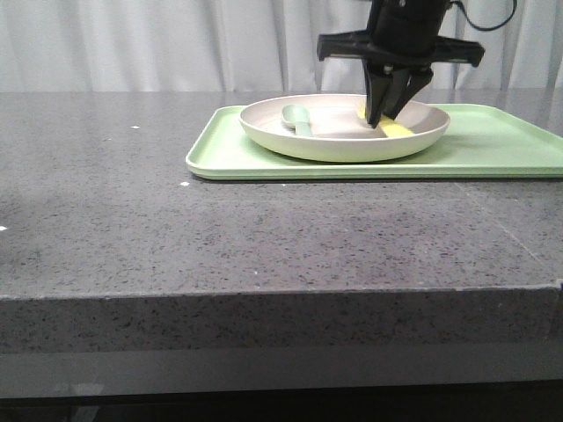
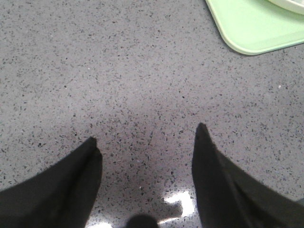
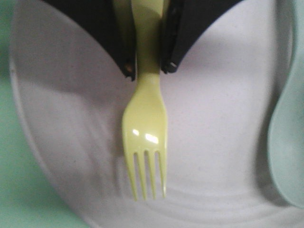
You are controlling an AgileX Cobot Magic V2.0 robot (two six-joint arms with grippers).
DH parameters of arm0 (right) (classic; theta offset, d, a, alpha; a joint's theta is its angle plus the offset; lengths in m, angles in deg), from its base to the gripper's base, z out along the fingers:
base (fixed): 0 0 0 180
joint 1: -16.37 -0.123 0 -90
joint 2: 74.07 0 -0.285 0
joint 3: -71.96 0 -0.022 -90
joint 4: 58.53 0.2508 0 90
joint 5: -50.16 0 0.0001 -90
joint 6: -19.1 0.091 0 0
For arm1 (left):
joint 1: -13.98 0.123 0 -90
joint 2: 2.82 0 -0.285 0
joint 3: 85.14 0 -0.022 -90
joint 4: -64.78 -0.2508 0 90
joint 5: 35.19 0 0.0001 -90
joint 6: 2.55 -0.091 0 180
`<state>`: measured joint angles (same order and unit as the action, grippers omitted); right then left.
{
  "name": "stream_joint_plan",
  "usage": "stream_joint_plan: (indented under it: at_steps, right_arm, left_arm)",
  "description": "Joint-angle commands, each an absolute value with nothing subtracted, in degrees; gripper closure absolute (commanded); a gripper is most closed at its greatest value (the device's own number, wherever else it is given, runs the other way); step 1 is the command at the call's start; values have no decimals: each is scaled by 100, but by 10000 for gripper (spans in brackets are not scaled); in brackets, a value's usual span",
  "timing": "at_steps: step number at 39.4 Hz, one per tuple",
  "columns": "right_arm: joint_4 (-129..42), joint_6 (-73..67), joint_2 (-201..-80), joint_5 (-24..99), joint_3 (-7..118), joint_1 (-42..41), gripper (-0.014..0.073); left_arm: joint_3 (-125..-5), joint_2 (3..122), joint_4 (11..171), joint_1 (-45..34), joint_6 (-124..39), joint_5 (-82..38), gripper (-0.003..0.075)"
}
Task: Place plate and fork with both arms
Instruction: 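Lift the fork with the right gripper and carry it beside the plate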
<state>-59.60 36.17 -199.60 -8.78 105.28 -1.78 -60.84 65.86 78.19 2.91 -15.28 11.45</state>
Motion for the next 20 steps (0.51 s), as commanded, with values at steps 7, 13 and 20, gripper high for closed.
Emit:
stream_joint_plan:
  at_steps: [7, 13, 20]
  right_arm:
    - [-6104, 3601, -18993, -969, 10704, -81, 486]
    - [-6230, 3601, -18712, -1378, 10699, 176, 486]
    - [-6250, 3434, -18634, -1887, 10679, 699, 486]
  left_arm:
    - [-6236, 6482, 7901, 313, -1523, 841, 308]
    - [-6236, 6482, 7901, 313, -1523, 841, 308]
    - [-6236, 6482, 7901, 313, -1523, 841, 308]
